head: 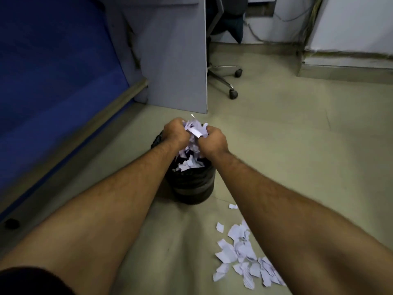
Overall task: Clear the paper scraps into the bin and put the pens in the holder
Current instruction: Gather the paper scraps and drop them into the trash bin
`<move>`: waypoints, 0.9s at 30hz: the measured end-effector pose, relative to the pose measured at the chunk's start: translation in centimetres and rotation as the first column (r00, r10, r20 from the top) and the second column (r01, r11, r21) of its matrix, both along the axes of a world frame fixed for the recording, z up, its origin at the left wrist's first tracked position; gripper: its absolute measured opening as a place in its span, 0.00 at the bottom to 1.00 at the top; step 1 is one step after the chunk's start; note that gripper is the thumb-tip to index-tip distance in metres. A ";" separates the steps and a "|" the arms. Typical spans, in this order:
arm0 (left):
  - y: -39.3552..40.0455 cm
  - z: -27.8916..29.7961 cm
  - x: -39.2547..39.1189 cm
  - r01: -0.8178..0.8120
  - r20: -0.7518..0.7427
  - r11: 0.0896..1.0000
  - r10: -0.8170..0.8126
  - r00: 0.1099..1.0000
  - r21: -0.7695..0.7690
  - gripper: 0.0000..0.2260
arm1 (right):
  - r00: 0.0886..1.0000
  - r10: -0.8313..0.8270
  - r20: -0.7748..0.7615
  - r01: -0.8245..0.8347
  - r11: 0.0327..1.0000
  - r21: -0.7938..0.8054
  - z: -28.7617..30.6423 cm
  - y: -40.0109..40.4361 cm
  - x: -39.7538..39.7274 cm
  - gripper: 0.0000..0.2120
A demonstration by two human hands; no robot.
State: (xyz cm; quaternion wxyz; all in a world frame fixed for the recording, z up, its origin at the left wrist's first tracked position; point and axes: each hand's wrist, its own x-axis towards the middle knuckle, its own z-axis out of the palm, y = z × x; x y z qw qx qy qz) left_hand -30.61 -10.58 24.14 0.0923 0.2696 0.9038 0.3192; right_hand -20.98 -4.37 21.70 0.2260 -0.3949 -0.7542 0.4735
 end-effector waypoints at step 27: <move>5.4 -18.8 15.6 0.525 0.199 0.765 -0.486 0.851 -0.373 0.26 | 0.833 -0.552 0.042 0.552 0.825 -0.117 -17.6 5.7 16.7 0.13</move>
